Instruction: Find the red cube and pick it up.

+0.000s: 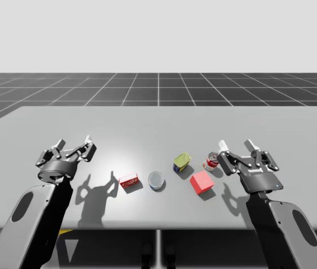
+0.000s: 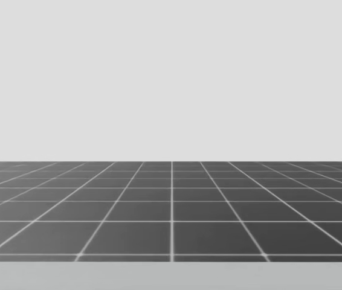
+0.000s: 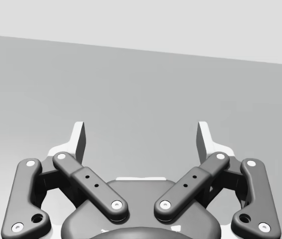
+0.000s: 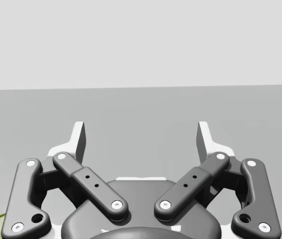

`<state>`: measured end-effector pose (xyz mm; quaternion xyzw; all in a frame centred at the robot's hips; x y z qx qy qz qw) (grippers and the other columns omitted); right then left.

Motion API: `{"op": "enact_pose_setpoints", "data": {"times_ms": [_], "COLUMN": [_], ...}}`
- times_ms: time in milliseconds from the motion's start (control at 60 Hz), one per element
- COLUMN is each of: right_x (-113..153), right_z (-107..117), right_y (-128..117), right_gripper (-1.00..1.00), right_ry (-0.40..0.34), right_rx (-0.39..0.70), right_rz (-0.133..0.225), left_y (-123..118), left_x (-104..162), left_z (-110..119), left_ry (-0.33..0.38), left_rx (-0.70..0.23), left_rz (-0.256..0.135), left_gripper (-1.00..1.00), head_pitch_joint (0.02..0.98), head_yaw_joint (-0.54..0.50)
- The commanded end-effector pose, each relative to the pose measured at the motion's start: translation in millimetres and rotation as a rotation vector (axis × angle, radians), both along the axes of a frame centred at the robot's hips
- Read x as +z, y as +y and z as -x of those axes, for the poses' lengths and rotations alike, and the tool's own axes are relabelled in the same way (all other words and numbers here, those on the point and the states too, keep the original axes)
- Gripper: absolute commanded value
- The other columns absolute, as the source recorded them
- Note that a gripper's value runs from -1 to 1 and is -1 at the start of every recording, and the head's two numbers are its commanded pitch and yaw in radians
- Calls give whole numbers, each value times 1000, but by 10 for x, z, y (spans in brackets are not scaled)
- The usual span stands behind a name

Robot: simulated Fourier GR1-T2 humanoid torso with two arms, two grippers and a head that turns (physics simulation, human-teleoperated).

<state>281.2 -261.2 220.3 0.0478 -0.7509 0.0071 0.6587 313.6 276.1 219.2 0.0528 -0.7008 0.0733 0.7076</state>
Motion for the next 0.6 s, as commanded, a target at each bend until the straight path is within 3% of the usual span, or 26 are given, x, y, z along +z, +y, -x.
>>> {"op": "enact_pose_setpoints", "data": {"times_ms": [17, 100, 233, 600], "right_x": [-4, 4, -5, -21], "right_z": [17, 18, -3, -12], "right_y": [7, 12, 10, 30], "right_gripper": [-1000, -1000, -1000, -1000], "right_ry": [3, 8, 15, 22], "right_rx": [-21, 11, 19, 21], "right_rz": [1, -14, -10, -1], "left_y": [-12, -16, -14, -46], "left_x": [-6, -7, -4, -15], "left_z": [-1, 1, 3, 14], "left_ry": [2, 1, -1, 1], "left_rx": [-8, -9, -9, -21], "left_rz": [-5, -6, -6, -33], "left_gripper": [-1000, -1000, -1000, -1000], "head_pitch_joint": [86, 91, 136, 435], "head_yaw_joint": [5, 6, 6, -7]}}
